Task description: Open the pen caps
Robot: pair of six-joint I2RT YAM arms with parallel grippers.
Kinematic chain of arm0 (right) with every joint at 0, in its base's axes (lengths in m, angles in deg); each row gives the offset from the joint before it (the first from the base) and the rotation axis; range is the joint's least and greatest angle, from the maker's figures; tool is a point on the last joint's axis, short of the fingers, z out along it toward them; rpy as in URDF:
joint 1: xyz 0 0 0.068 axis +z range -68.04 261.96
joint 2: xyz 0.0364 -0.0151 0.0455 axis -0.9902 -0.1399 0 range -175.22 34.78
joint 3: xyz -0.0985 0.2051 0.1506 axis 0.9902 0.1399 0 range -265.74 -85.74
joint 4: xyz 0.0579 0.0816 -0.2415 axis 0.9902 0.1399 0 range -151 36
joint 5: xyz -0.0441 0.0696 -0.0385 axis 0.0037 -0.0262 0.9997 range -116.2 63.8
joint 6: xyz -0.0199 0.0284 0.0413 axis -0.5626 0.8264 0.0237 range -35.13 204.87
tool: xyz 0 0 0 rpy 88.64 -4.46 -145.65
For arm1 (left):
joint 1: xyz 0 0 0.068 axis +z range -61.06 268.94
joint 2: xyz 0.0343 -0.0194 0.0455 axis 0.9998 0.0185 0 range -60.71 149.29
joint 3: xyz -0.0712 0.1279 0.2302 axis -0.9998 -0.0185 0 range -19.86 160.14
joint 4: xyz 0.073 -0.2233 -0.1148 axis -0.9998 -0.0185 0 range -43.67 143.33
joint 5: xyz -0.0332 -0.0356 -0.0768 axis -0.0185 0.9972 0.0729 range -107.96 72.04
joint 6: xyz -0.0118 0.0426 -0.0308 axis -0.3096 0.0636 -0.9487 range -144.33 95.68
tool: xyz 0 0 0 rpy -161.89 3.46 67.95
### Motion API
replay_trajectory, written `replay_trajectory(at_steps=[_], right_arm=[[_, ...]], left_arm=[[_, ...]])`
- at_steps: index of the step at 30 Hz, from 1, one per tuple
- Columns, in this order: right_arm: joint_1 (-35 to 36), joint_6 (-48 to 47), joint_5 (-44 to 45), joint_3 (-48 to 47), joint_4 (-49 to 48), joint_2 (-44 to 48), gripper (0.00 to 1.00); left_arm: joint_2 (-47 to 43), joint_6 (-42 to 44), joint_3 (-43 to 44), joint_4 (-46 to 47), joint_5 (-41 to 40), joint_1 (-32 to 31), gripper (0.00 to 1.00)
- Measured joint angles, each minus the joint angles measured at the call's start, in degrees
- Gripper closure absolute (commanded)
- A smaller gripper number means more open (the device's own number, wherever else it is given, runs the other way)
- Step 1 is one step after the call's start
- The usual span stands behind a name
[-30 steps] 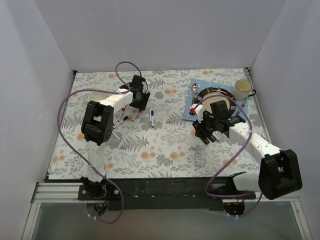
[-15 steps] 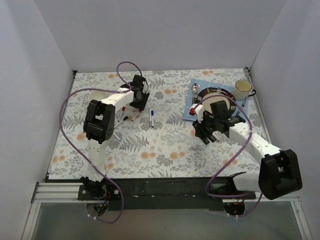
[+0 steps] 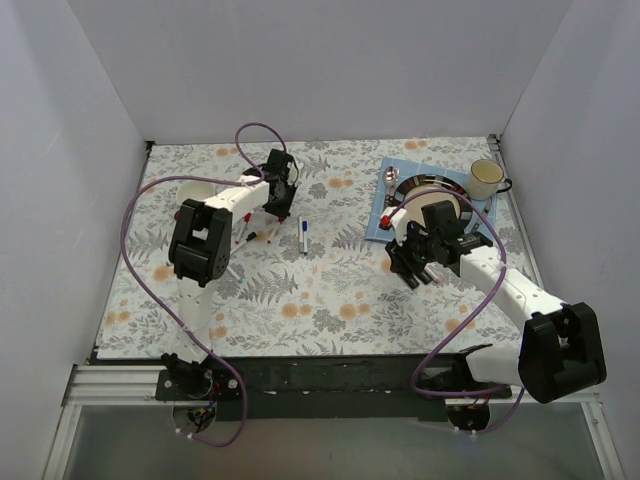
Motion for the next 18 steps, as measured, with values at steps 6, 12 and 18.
replay_trajectory(at_steps=[6,12,18], right_arm=[[0.0,0.0,-0.68,0.0,0.02,0.0,0.55],[0.0,-0.13,-3.02,0.0,0.04,0.11,0.55],[0.0,-1.4,-11.08,0.39,-0.26,4.0,0.54]], left_arm=[[-4.92,-1.42,-7.45,3.1,0.26,0.0,1.0],[-19.34,-5.44,-19.65,6.8,0.2,-0.07,1.0],[-45.77,-14.99,-34.4,19.47,4.22,0.04,1.0]])
